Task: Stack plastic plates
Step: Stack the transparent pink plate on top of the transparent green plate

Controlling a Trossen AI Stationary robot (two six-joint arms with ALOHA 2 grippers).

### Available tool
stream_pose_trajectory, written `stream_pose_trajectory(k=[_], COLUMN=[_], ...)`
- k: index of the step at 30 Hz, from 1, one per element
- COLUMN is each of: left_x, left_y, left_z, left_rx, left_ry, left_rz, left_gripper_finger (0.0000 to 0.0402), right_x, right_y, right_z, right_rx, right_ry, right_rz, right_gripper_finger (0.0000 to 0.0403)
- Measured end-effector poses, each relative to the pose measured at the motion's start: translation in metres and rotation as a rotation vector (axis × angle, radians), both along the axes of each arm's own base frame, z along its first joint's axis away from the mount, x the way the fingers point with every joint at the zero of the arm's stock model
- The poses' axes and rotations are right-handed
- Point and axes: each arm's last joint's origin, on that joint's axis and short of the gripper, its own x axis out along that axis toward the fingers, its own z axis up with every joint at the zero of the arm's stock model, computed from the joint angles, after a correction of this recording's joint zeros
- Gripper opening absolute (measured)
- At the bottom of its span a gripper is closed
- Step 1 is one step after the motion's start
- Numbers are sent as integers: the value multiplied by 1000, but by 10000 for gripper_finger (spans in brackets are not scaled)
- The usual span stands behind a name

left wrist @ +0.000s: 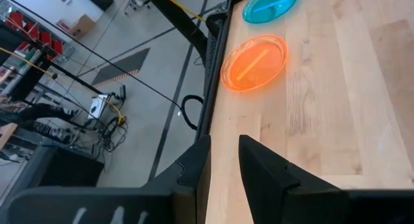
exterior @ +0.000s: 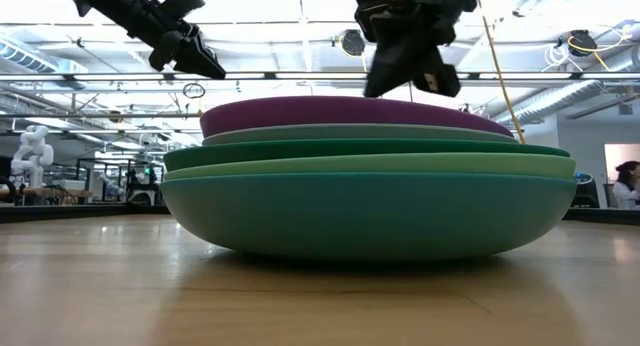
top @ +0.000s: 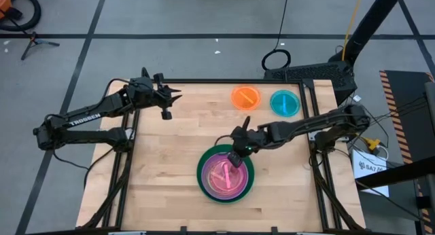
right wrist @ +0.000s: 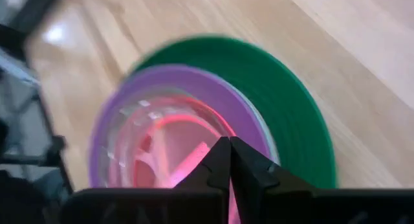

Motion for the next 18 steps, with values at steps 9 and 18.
stream_pose_trajectory(k=[9,18], left_x=[0,0], left_y=[0,0], left_z=[0,0], left_rx=[1,0], left_ry=[1,1], left_rz=[0,0], left_gripper_finger=[88,88], right_x=[4,1], right_y=[7,10], right_z=[-3,-18], right_rx=[76,111], right_ry=[252,387], right_rz=[-40,-42], right_gripper_finger=[1,1])
